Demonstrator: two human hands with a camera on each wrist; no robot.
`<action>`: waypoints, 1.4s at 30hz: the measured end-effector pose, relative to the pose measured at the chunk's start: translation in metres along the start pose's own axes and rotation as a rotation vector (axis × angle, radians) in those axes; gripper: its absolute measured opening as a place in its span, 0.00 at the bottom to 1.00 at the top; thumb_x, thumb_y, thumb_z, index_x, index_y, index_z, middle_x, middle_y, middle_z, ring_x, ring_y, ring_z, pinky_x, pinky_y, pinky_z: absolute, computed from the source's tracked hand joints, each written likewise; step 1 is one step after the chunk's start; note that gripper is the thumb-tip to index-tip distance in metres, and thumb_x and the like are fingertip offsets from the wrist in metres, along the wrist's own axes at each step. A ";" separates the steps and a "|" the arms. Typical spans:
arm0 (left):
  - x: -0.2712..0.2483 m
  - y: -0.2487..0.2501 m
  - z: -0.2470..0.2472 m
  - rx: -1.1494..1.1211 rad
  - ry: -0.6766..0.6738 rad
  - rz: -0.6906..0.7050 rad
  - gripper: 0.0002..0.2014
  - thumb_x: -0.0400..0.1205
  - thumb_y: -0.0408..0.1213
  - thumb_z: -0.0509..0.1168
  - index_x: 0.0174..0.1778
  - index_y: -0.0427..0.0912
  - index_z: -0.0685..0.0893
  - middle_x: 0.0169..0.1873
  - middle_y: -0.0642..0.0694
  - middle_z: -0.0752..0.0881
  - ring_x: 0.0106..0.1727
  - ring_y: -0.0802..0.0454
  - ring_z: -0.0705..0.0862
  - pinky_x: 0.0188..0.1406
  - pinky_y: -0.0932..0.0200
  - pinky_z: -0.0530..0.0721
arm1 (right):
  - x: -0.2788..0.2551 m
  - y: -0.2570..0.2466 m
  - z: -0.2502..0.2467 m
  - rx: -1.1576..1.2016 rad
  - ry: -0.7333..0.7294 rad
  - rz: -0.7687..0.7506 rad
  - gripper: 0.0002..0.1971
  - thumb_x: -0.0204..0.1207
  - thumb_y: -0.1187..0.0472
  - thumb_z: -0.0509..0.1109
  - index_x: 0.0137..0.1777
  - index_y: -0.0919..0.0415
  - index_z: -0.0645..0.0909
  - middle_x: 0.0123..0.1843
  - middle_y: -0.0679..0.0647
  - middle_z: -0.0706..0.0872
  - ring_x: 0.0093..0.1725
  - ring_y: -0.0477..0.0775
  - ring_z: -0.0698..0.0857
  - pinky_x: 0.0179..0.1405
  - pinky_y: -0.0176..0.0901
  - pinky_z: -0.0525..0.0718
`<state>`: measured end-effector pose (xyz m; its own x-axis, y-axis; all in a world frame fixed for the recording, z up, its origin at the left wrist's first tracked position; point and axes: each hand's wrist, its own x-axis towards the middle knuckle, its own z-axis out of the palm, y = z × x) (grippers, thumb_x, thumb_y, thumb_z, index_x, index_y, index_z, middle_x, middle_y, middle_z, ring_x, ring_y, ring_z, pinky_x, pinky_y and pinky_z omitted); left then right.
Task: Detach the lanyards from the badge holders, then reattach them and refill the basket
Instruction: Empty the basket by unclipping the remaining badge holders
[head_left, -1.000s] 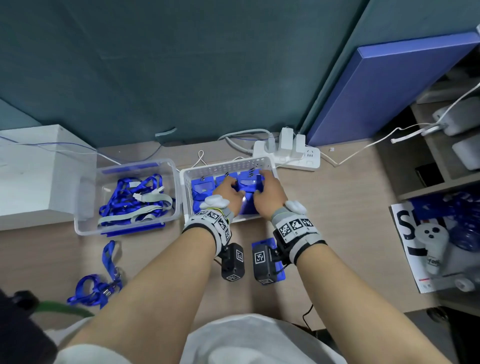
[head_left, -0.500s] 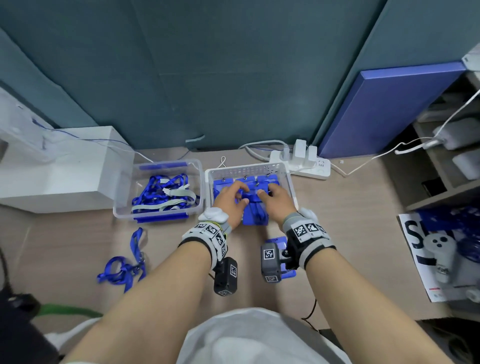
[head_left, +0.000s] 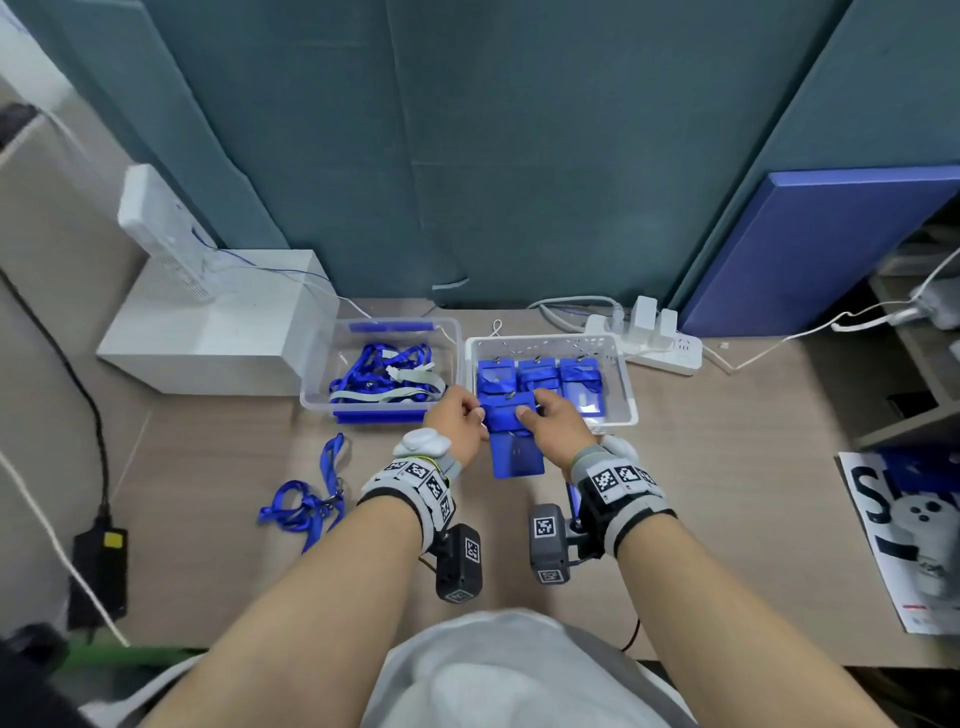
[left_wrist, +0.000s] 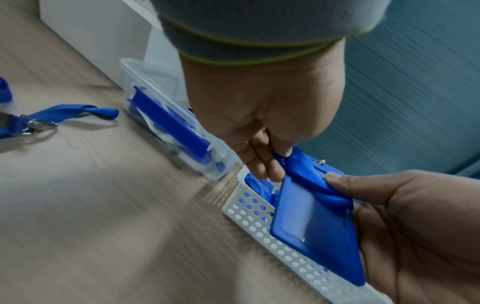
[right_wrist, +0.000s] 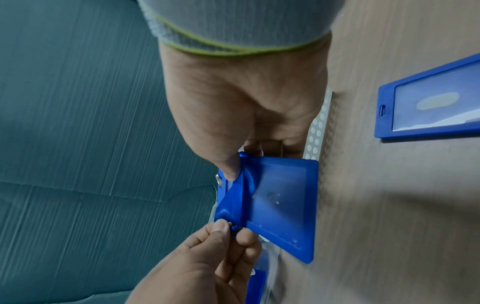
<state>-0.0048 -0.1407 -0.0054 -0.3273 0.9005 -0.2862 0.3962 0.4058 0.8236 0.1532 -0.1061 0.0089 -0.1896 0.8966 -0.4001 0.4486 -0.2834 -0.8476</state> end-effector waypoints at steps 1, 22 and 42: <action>-0.001 -0.001 -0.003 -0.007 0.010 0.015 0.07 0.84 0.30 0.63 0.46 0.48 0.79 0.35 0.48 0.87 0.31 0.56 0.85 0.40 0.54 0.87 | 0.000 -0.001 0.001 0.003 0.001 -0.004 0.14 0.85 0.62 0.68 0.37 0.53 0.74 0.34 0.48 0.76 0.33 0.48 0.73 0.38 0.46 0.72; -0.008 0.010 -0.015 0.290 -0.027 0.182 0.21 0.79 0.22 0.53 0.48 0.53 0.83 0.49 0.43 0.75 0.38 0.42 0.79 0.34 0.55 0.76 | -0.006 0.000 0.012 0.043 0.007 0.082 0.10 0.82 0.56 0.69 0.50 0.64 0.82 0.43 0.62 0.84 0.40 0.58 0.81 0.48 0.60 0.86; 0.006 0.003 -0.021 0.047 -0.209 -0.089 0.17 0.80 0.22 0.54 0.42 0.47 0.83 0.37 0.40 0.79 0.38 0.44 0.74 0.32 0.59 0.68 | 0.001 0.000 0.005 0.465 0.036 0.200 0.04 0.88 0.65 0.65 0.53 0.63 0.81 0.48 0.57 0.87 0.48 0.59 0.87 0.53 0.58 0.91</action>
<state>-0.0231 -0.1371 0.0058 -0.1802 0.8715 -0.4561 0.4152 0.4877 0.7680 0.1484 -0.1065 0.0069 -0.1061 0.8179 -0.5655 0.0356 -0.5652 -0.8242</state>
